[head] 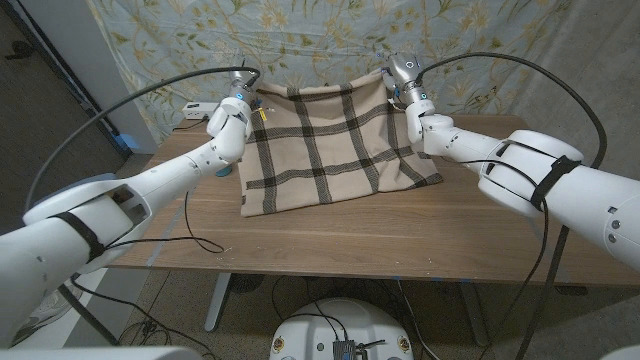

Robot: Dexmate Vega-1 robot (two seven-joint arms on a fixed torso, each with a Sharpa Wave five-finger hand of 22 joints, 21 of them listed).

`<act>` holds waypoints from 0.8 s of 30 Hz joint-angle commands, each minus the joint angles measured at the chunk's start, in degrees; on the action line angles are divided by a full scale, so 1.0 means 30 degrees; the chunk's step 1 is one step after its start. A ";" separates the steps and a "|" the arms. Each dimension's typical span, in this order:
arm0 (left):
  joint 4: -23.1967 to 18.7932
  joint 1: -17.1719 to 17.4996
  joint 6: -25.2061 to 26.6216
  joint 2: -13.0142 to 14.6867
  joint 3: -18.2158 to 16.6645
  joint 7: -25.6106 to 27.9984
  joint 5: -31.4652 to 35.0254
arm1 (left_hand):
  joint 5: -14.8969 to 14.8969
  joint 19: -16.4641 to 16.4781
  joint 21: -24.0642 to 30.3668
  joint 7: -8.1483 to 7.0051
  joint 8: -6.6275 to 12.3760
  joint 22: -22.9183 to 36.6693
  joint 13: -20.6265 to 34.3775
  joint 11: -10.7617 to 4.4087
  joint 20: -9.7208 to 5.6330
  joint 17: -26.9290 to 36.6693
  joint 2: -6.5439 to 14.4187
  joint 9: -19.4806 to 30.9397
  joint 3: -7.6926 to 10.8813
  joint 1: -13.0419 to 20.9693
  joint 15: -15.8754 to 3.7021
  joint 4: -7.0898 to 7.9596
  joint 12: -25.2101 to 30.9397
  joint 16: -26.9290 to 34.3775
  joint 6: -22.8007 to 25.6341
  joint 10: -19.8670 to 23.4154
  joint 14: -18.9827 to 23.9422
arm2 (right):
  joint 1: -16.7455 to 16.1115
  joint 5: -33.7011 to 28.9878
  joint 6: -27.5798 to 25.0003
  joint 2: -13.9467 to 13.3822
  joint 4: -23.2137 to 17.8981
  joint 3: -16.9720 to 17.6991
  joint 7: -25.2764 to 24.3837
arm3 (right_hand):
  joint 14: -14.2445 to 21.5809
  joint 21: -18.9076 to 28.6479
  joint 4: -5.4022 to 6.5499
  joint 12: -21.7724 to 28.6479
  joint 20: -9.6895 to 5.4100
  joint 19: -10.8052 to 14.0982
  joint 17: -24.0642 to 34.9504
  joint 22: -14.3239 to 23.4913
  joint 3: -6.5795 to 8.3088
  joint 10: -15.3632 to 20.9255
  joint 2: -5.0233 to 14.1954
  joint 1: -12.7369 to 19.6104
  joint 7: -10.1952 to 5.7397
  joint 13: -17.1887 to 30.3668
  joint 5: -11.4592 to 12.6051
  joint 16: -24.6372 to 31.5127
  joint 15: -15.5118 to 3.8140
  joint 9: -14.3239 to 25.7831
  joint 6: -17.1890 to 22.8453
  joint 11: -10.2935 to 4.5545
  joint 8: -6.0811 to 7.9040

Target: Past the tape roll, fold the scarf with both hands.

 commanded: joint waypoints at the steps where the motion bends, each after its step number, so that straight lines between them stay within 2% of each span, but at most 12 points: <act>1: 0.6767 -0.1687 0.4816 -0.3539 0.2983 -0.2097 0.1052 | -0.0129 -0.0710 -0.0243 0.0397 -0.0556 -0.0043 -0.0499 0.0557 0.0406 0.0010 -0.0205 -0.0905 -0.0742 -0.1406 -0.0030 0.0428 0.0087 0.0015 -0.1755 -0.1980 -0.1076 | 0.0862 -0.0744 -0.7171 -0.1121 -0.6310 -0.1434 1.2347 | -0.2544 -0.0532 0.0149 -0.1864 0.0663 -0.1189 -0.1016 -0.0124 -0.0578 -0.2595 -0.0676 -0.1199 0.0536 -0.0547 0.0008 -0.0022 -0.0590 0.0006 -0.2650 0.1269 -0.0051; 3: 0.7300 -0.1688 0.5494 -0.3823 0.3194 -0.0871 0.0330 | -0.0062 -0.0644 -0.0239 0.0501 -0.0456 -0.0055 -0.0617 0.0761 0.0504 0.0022 -0.0009 -0.1116 -0.0827 -0.1772 0.0030 0.0648 0.0266 0.0186 -0.1745 -0.1883 -0.0859 | 0.0680 -0.0668 -0.7076 -0.1518 -0.6892 -0.1127 1.2516 | -0.2849 -0.0595 0.0205 -0.2002 0.0703 -0.1244 -0.1180 -0.0141 -0.0618 -0.2776 -0.0635 -0.1356 0.0596 -0.0613 0.0070 0.0015 -0.0658 0.0014 -0.2889 0.0961 0.0010; 6: 0.6595 -0.1363 0.6105 -0.3574 0.3170 0.1045 -0.1088 | 0.0080 0.0438 0.0158 0.0480 -0.0051 -0.0049 -0.0880 0.0746 0.0412 -0.0069 0.0700 -0.1614 -0.0417 -0.1718 -0.0212 0.0568 0.0802 0.0540 -0.0657 -0.0716 0.0167 | 0.0037 -0.0755 -0.6970 -0.2506 -0.8476 -0.0565 1.2149 | -0.2207 -0.0564 0.0292 -0.1611 0.0638 -0.0916 -0.1589 -0.0158 -0.0624 -0.1379 -0.0418 -0.1622 0.0310 -0.0735 0.0161 0.0400 -0.1086 0.0031 -0.1265 0.0502 0.0711; 8: 0.4458 -0.0831 0.5919 -0.2687 0.2719 0.1892 -0.2312 | 0.0062 0.0907 0.0367 0.0259 0.0155 -0.0028 -0.0996 0.0657 0.0286 -0.0118 0.0853 -0.1858 -0.0197 -0.1741 -0.0375 0.0512 0.1032 0.0670 0.0160 -0.0030 0.0759 | -0.0501 -0.0645 -0.6700 -0.3241 -0.9628 -0.0025 1.1952 | -0.1244 -0.0488 0.0381 -0.1286 0.0658 -0.0439 -0.2073 -0.0163 -0.0601 0.0078 -0.0146 -0.1930 -0.0063 -0.0859 0.0195 0.0730 -0.1612 0.0030 0.0920 0.0267 0.1325; 11: 0.0540 0.0433 0.5146 -0.1315 0.1230 0.3150 -0.4751 | 0.0003 0.1195 0.0524 0.0160 0.0398 -0.0004 -0.1076 0.0577 0.0178 -0.0105 0.0934 -0.2030 -0.0149 -0.2101 -0.0483 0.0732 0.1271 0.0804 0.1119 0.0746 0.1298 | -0.1277 -0.0392 -0.6629 -0.4114 -1.1183 0.0787 1.2178 | -0.0379 -0.0370 0.0608 -0.1077 0.0676 0.0022 -0.2316 -0.0161 -0.0638 0.1057 0.0070 -0.2355 -0.0050 -0.0920 0.0138 0.1007 -0.1586 0.0016 0.2114 0.0238 0.1598; 12: -0.0807 0.0993 0.4695 -0.0906 0.0481 0.3702 -0.5826 | 0.0001 0.1246 0.0558 0.0132 0.0447 0.0002 -0.1094 0.0752 0.0225 -0.0097 0.0960 -0.2073 -0.0149 -0.2243 -0.0497 0.0826 0.1339 0.0870 0.1363 0.0977 0.1519 | -0.1492 -0.0343 -0.6804 -0.4295 -1.1601 0.1006 1.2403 | -0.0219 -0.0343 0.0736 -0.1010 0.0668 0.0138 -0.2387 -0.0160 -0.0692 0.1386 0.0122 -0.2583 -0.0061 -0.0938 0.0094 0.1046 -0.1513 0.0013 0.2423 0.0226 0.1651; 14: -0.3043 0.1955 0.4012 -0.0248 -0.0671 0.4209 -0.7478 | 0.0005 0.1247 0.0584 0.0308 0.0536 0.0007 -0.1130 0.0796 0.0321 -0.0096 0.0937 -0.2153 -0.0180 -0.2563 -0.0412 0.1011 0.1432 0.0929 0.1845 0.1353 0.1809 | -0.1894 -0.0350 -0.7181 -0.4619 -1.2334 0.1329 1.2837 | -0.0064 -0.0312 0.0896 -0.0953 0.0710 0.0275 -0.2467 -0.0158 -0.0760 0.1713 0.0183 -0.2869 -0.0020 -0.0956 0.0030 0.1077 -0.1483 0.0008 0.2636 0.0427 0.1648; 16: -0.4447 0.2729 0.4111 -0.0094 -0.1466 0.4553 -0.8446 | 0.0017 0.0774 0.0414 0.0442 0.0491 -0.0009 -0.1163 0.1031 0.0855 -0.0100 0.0907 -0.2231 -0.0214 -0.2922 -0.0199 0.1209 0.1460 0.0898 0.2026 0.1583 0.1891 | -0.2275 -0.0443 -0.7652 -0.4846 -1.2921 0.1581 1.3168 | -0.0049 -0.0325 0.1248 -0.1042 0.0755 0.0305 -0.2511 -0.0154 -0.0988 0.1689 0.0204 -0.3464 0.0012 -0.0974 -0.0099 0.1085 -0.1345 0.0020 0.2662 0.0491 0.1565; 17: -0.5218 0.3095 0.4088 0.0041 -0.1848 0.4546 -0.8946 | 0.0018 0.0516 0.0304 0.0418 0.0443 -0.0030 -0.1183 0.0950 0.1057 -0.0105 0.0847 -0.2273 -0.0249 -0.3124 -0.0176 0.1302 0.1445 0.0867 0.2070 0.1646 0.1905 | -0.2476 -0.0516 -0.7958 -0.4921 -1.3182 0.1701 1.3251 | -0.0117 -0.0348 0.1483 -0.1139 0.0765 0.0307 -0.2550 -0.0154 -0.1172 0.1592 0.0166 -0.3898 0.0032 -0.0985 -0.0196 0.1057 -0.1214 0.0025 0.2650 0.0543 0.1490; 19: -0.6619 0.3704 0.4095 0.0295 -0.2502 0.4244 -0.9842 | 0.0016 0.0022 0.0056 0.0512 0.0262 -0.0086 -0.1217 0.1149 0.1760 -0.0116 0.0746 -0.2352 -0.0341 -0.3641 0.0146 0.1545 0.1334 0.0738 0.1979 0.1599 0.1790 | -0.2869 -0.0576 -0.8600 -0.5011 -1.3669 0.1974 1.3428 | -0.0257 -0.0417 0.1948 -0.1300 0.0892 0.0264 -0.2627 -0.0156 -0.1573 0.1455 0.0028 -0.4784 0.0094 -0.1001 -0.0355 0.1001 -0.1006 0.0041 0.2500 0.0702 0.1302; 21: -0.7858 0.4370 0.3637 0.0738 -0.3147 0.4332 -1.0751 | 0.0021 -0.0233 -0.0107 0.0785 0.0047 -0.0119 -0.1235 0.1535 0.1999 -0.0114 0.0745 -0.2399 -0.0381 -0.4030 0.0378 0.1735 0.1185 0.0626 0.1647 0.1390 0.1633 | -0.3111 -0.0597 -0.9306 -0.5048 -1.4062 0.2144 1.3927 | -0.0482 -0.0532 0.2598 -0.1522 0.1082 0.0184 -0.2727 -0.0156 -0.2171 0.1230 -0.0204 -0.6058 0.0225 -0.1013 -0.0539 0.0927 -0.0762 0.0069 0.2346 0.0782 0.1084; 24: -0.9357 0.5311 0.2850 0.1439 -0.3914 0.4536 -1.1847 | -0.0020 -0.0502 -0.0311 0.0869 -0.0049 -0.0153 -0.1250 0.1799 0.2095 -0.0115 0.0570 -0.2437 -0.0560 -0.4603 0.0620 0.1979 0.1066 0.0515 0.1574 0.1260 0.1469 | -0.3558 -0.0476 -0.9977 -0.5180 -1.4630 0.2496 1.4247 | -0.0725 -0.0654 0.3014 -0.1729 0.1270 0.0088 -0.2815 -0.0160 -0.2584 0.0953 -0.0364 -0.6929 0.0395 -0.1016 -0.0618 0.0851 -0.0556 0.0081 0.2022 0.0984 0.0847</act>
